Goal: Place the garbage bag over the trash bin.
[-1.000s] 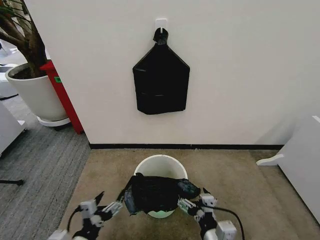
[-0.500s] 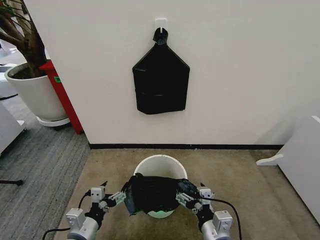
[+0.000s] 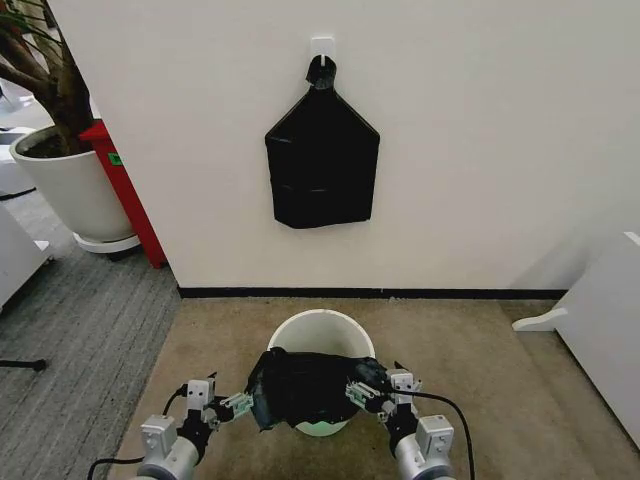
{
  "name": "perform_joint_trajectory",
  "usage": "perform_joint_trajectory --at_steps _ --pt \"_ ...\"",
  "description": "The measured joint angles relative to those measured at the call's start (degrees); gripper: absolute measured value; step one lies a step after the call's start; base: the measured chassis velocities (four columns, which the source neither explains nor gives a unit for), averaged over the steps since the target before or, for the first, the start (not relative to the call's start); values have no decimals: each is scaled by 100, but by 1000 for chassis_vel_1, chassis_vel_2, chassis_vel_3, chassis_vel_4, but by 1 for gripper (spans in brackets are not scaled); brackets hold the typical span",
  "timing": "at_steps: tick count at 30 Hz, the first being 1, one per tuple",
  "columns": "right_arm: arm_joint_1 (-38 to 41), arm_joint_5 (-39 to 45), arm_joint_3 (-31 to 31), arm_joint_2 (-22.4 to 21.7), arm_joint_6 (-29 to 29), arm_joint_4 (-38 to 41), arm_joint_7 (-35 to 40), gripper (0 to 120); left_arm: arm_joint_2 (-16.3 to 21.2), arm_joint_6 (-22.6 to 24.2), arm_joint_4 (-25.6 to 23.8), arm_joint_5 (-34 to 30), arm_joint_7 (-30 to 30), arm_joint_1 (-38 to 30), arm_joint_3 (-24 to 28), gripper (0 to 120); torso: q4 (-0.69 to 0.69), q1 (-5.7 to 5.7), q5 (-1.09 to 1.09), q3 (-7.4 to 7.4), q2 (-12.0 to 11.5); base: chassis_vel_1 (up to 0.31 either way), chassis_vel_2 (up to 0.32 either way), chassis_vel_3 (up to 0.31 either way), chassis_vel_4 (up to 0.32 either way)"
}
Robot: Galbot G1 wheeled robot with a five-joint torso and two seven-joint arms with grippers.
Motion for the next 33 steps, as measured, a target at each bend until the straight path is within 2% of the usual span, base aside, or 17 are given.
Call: perform_joint_trajectory --at_steps 9,18,33 --pt "-80 -85 -10 88 42 20 3 100 -69 125 49 225 -44 -22 33 100 1 0 0 0 0 0 0 0 0" --pt "-180 -146 -4 119 67 113 4 100 37 136 142 240 42 -119 48 100 1 0 0 0 1 0 0 0 0" --pt "-169 -204 -50 228 101 36 7 100 46 347 371 288 43 -475 378 100 1 0 0 0 0 0 0 0 0"
